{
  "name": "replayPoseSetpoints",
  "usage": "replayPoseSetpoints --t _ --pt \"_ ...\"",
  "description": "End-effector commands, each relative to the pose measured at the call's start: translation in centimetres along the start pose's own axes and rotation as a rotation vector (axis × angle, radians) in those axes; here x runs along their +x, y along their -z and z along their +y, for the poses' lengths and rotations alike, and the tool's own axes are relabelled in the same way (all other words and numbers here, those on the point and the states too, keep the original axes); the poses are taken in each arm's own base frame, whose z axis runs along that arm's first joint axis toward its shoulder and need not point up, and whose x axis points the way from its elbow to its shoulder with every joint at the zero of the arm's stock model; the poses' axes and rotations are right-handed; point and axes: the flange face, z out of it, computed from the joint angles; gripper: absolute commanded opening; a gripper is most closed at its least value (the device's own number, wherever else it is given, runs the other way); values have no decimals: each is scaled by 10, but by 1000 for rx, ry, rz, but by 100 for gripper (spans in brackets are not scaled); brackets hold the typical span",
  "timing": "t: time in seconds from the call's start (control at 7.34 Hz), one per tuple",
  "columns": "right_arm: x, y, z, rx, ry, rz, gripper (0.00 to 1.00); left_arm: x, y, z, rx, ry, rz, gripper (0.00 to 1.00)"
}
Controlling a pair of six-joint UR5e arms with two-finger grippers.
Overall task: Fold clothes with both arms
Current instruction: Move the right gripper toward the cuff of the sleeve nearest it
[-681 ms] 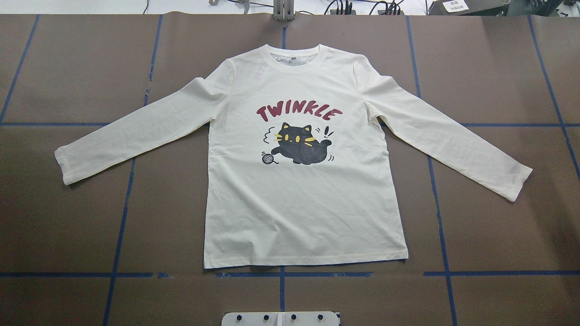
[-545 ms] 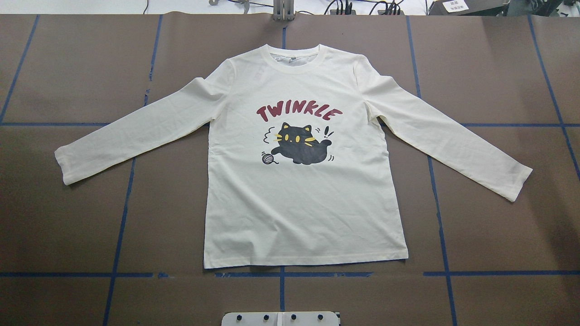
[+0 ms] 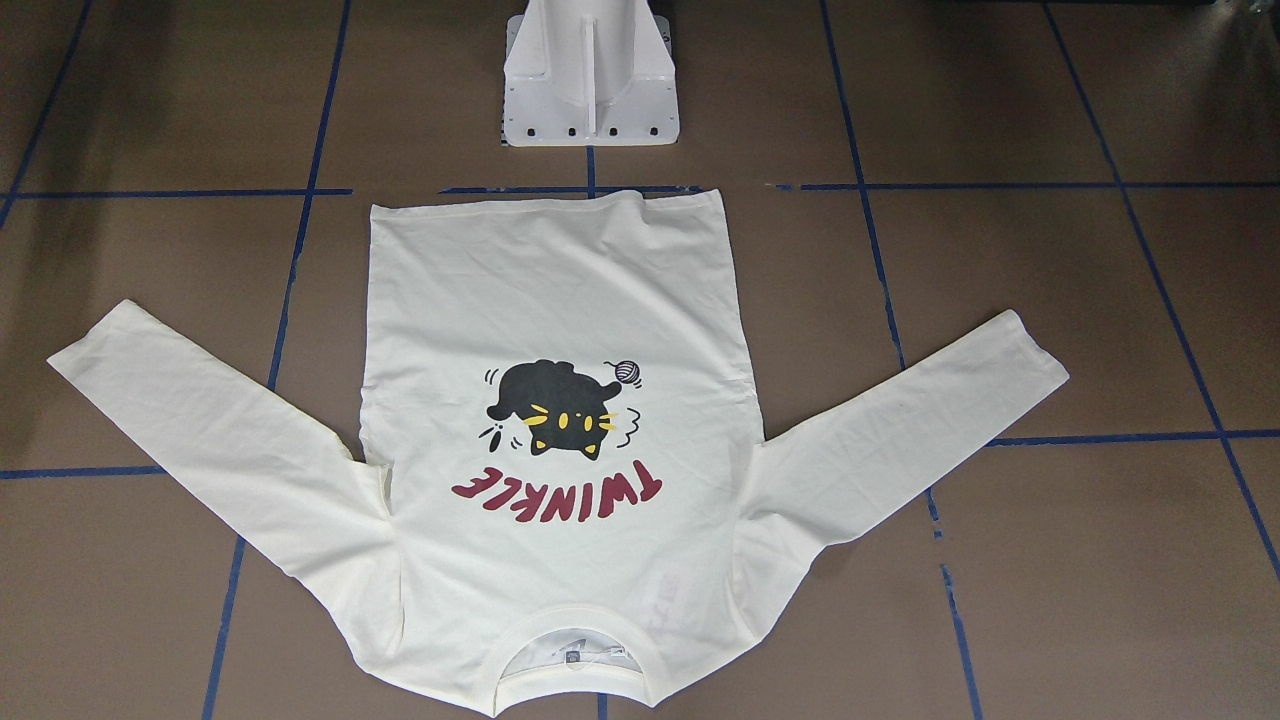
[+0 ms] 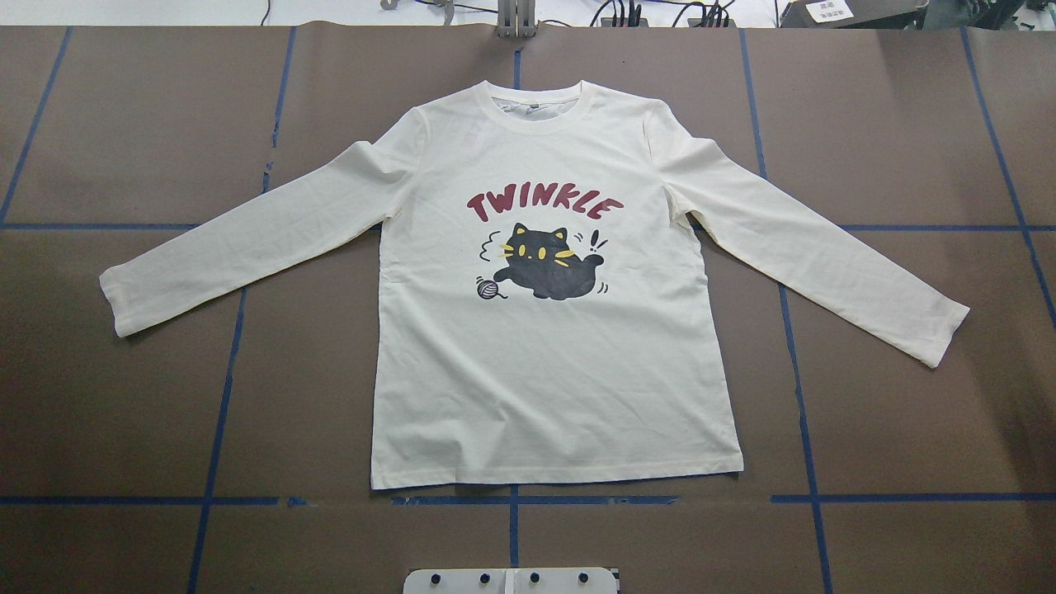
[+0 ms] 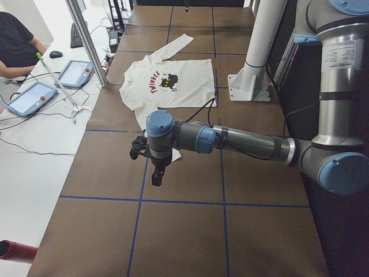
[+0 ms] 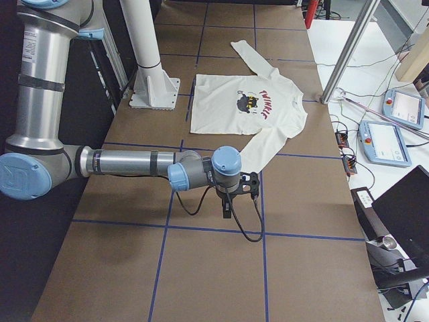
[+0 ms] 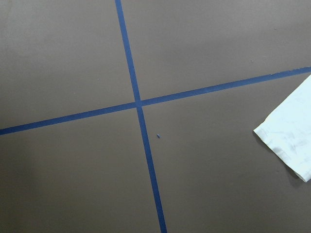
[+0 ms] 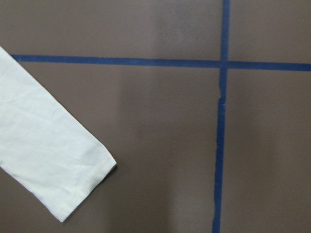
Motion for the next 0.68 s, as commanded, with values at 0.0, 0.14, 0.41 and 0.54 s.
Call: replayPoseSetpoints --t 0.0,0.14,0.41,0.54 --pt "-42 -62 3 -59 69 -47 100 9 0 0 50 -53 67 100" --pt "-46 -84 3 -50 17 -36 100 12 3 -2 65 -67 66 100" --pt "-65 -126 -13 -15 -92 -15 99 14 5 -3 76 -74 66 100" --pt "-65 -127 -13 -5 -143 -10 89 15 6 -3 77 -75 66 100"
